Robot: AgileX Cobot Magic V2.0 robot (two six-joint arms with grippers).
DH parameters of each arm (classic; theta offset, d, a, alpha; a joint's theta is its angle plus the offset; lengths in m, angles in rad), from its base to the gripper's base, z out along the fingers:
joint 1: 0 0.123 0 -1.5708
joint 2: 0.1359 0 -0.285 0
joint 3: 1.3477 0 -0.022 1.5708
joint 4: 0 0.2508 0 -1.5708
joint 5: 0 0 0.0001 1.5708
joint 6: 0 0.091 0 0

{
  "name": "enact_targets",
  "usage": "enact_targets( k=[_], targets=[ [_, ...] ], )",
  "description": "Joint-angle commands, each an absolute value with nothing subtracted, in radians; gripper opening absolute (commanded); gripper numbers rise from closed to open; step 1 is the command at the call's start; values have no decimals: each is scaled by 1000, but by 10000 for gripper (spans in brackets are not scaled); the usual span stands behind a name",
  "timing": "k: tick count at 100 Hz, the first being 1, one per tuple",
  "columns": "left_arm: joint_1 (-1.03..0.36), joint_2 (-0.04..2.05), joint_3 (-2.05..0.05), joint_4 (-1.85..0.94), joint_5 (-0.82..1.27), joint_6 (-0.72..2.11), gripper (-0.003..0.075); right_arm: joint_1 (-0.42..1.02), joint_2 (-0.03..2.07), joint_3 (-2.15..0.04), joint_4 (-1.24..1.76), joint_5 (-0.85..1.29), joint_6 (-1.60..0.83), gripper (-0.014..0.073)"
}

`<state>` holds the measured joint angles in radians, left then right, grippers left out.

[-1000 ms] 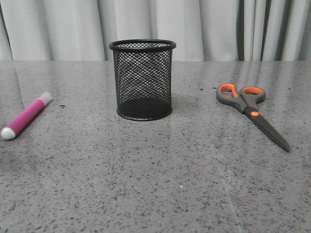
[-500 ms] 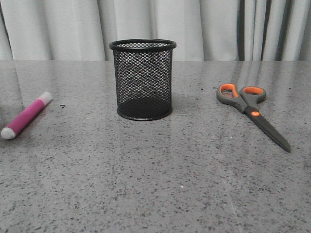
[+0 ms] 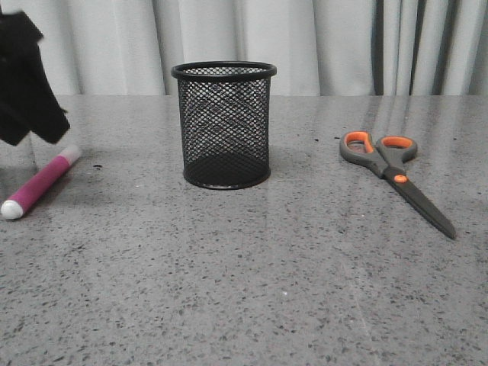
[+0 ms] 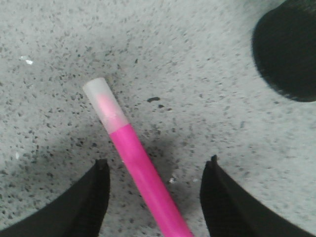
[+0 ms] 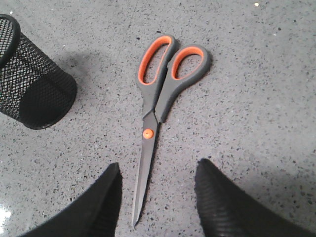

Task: Put pen and scissors into bin
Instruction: 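Move the left gripper down over the pink marker, then close the left gripper on the pink marker and lift it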

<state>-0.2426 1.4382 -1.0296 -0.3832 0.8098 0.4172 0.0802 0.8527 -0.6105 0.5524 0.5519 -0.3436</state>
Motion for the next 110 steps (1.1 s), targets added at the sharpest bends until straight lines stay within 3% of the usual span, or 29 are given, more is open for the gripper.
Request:
enact_targets(
  k=[1,75,84,100,110],
  targets=[
    [-263,1439,-1081,-337,783,375,366,75,850,-649,567,493,-366,308],
    [-317,1589,-1122,-249,772,334,353,75,850,-649,567,491,-383,308],
    [-335,1603,-1122,-232,781,327,261,75,850,-649,567,491,-383,308],
    [-369,1607,-1122,-207,786,312,-17,75,850,-649,567,491,-384,308],
    [-383,1607,-1122,-169,786,292,-20,75,850,-649,567,491,-384,308]
  ],
)
